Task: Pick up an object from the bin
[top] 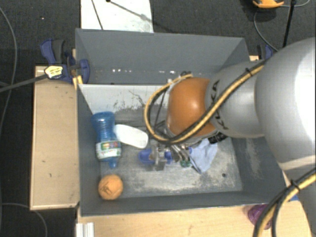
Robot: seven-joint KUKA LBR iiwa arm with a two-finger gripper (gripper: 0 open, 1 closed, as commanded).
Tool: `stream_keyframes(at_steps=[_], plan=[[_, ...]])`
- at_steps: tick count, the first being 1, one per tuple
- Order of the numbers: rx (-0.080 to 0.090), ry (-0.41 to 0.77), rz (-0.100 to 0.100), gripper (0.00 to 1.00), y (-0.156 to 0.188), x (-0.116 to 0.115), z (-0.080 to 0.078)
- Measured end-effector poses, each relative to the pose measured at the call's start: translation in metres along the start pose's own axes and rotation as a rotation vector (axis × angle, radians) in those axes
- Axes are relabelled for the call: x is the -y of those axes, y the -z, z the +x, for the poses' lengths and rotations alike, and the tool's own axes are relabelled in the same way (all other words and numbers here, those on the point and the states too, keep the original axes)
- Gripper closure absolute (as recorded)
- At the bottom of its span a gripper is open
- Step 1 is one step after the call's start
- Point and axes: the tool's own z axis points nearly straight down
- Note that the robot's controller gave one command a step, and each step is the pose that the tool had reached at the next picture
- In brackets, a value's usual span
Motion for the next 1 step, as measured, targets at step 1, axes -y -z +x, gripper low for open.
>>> stream_keyframes(at_steps=[1], plan=[[-0.007, -0.001, 0.001, 1.0, 0.0195, 0.0, 0.0022]])
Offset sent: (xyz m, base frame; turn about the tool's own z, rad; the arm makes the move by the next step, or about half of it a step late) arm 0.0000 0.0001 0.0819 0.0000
